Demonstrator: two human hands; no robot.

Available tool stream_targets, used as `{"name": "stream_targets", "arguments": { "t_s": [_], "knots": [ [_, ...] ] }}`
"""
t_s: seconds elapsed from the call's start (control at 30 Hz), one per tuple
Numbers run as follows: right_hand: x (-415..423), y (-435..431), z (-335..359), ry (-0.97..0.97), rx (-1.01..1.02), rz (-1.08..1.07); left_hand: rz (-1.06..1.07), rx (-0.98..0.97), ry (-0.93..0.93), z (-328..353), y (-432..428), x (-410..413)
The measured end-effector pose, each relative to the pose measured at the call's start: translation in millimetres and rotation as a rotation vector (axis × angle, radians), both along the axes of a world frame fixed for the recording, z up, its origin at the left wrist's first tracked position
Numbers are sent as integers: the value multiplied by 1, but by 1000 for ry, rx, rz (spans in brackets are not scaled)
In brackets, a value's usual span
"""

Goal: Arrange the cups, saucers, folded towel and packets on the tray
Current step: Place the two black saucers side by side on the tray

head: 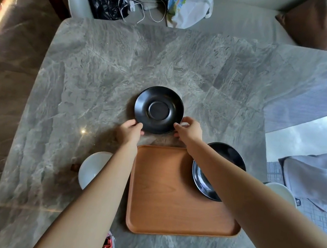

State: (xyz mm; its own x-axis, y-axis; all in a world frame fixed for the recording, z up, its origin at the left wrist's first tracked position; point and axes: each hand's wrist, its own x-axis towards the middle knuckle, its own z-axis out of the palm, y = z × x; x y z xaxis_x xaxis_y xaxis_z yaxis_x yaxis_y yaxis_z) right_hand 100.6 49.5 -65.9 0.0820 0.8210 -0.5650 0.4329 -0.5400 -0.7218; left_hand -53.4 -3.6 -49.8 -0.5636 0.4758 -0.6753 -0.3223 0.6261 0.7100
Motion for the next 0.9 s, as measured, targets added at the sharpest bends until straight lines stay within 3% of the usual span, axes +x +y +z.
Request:
{"name": "stream_targets", "arguments": {
  "t_s": [0.33,0.53,0.63,0.77,0.9],
  "knots": [
    [2,3,15,81,-114,-29,110,91,-122,13,-12,17],
    [12,8,47,194,-100,57,-26,205,-136,39,-42,21],
    [19,6,56,83,-33,220,-28,187,-197,44,-66,31],
    [24,-8,59,-240,160,530,-40,106,-283,41,-104,51],
    [24,-26,60,-355,181,653,-113,50,-313,38,-136,66]
  ]
}}
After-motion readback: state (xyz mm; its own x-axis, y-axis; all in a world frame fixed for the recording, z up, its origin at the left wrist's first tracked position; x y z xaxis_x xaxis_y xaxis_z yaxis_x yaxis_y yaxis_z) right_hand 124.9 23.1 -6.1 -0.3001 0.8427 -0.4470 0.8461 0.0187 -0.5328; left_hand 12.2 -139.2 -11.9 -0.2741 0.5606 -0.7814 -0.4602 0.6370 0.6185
